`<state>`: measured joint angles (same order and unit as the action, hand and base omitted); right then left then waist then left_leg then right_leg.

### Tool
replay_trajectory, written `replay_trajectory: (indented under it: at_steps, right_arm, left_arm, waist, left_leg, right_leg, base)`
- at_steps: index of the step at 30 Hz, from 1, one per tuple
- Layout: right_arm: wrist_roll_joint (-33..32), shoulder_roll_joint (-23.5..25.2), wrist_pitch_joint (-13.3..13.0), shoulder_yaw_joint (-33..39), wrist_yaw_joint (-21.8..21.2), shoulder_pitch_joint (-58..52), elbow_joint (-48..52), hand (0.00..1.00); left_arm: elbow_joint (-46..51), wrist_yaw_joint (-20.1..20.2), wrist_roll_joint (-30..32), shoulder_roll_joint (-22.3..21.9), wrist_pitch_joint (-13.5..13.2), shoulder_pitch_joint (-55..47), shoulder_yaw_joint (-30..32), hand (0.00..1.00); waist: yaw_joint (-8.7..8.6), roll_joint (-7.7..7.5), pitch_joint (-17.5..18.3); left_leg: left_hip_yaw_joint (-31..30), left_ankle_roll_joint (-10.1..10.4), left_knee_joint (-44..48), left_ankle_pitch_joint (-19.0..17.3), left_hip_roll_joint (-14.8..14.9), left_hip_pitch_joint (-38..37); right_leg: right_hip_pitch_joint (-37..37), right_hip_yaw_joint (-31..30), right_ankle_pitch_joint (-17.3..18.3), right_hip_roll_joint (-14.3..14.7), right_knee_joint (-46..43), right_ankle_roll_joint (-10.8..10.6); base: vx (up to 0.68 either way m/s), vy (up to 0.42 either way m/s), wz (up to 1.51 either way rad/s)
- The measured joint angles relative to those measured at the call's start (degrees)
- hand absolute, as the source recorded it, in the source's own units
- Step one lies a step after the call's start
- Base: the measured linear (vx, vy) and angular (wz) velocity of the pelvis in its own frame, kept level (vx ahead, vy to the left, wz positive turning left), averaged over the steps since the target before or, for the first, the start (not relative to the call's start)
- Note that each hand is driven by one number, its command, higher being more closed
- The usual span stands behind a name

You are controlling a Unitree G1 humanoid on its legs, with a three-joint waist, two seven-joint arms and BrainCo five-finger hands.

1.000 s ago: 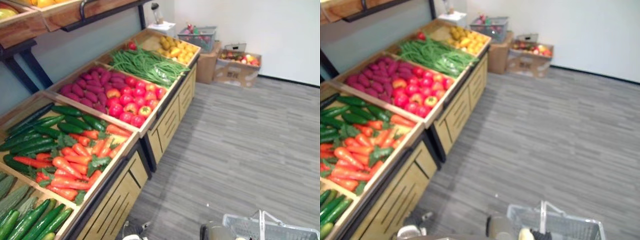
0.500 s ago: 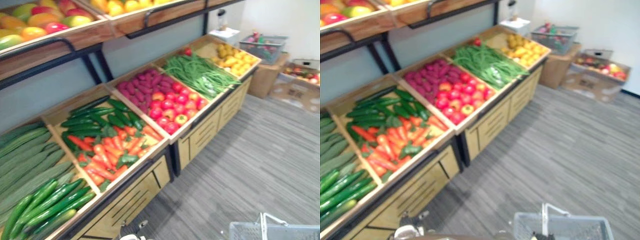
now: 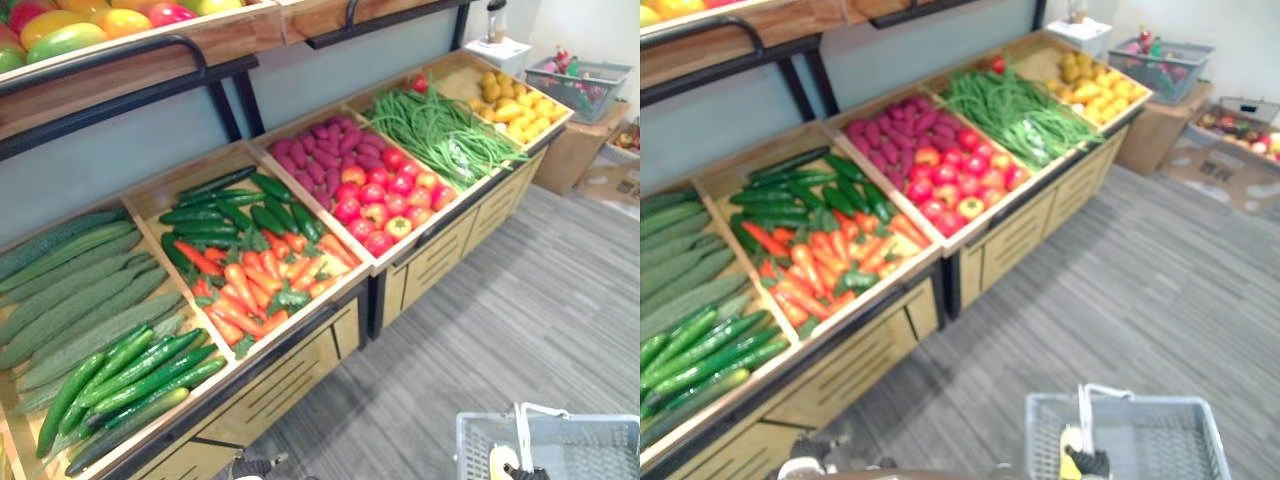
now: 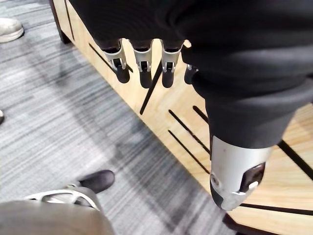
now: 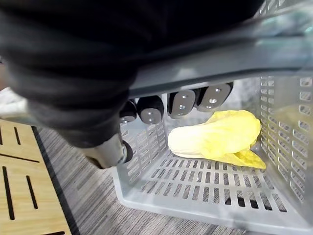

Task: Pick vegetable in the basket

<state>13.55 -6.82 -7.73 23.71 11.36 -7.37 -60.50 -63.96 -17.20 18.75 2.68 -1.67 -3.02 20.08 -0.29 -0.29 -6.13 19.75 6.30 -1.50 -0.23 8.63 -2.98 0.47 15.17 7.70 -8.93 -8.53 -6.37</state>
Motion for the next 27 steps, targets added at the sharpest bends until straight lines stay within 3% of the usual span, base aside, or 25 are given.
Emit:
replay_trajectory:
  at_steps: [5, 14, 20, 27]
  right_arm:
    - [-1.09, -1.23, -0.04, -4.59, -1.94, -1.18, -3.37, 1.0]
    - [-1.2, -1.23, -0.05, -4.53, -2.09, -0.91, -3.34, 1.0]
    - [-4.78, -1.25, -0.05, -4.48, -2.95, -1.41, -3.21, 1.0]
    - [-5.09, -1.26, -0.05, -5.9, -3.14, -1.76, -2.94, 1.0]
  left_arm:
    - [-2.1, 0.71, 0.49, 2.17, 1.03, -3.99, -1.88, 0.0]
    - [-2.07, 0.91, 0.47, 2.25, 0.97, -3.47, -1.68, 0.0]
    - [-1.91, 1.88, 0.09, 2.49, -0.11, -1.04, -1.7, 0.0]
    - [-1.74, 1.99, -0.09, 2.64, -0.83, -2.24, -2.35, 0.0]
  waist:
    - [-1.12, -1.55, 0.7]
    - [-1.19, -1.71, 0.71]
    - [-1.34, -1.66, 0.63]
    - [-1.2, -1.76, 0.59]
  left_leg:
    - [3.01, -0.86, -3.57, 0.68, -2.19, -2.46]
    - [2.77, -0.85, -3.76, 0.66, -2.1, -3.54]
    - [-7.97, -0.36, -3.7, 0.24, -1.79, -3.51]
    - [-9.67, -0.25, -3.89, 0.04, -1.96, -3.24]
  right_leg:
    - [0.2, -4.55, -3.71, -0.09, 4.83, -1.01]
    - [-0.14, -7.17, -4.2, 0.42, 5.05, -0.82]
    - [-0.4, -8.31, -4.55, 0.8, 4.71, -0.73]
    - [-0.38, -8.21, -3.99, 0.63, 4.36, -0.66]
  base:
    - [-0.06, 0.064, -0.28]
    - [0.0, -0.005, -0.13]
    - [-0.01, -0.025, -0.08]
    - [-0.05, 0.007, 0.04]
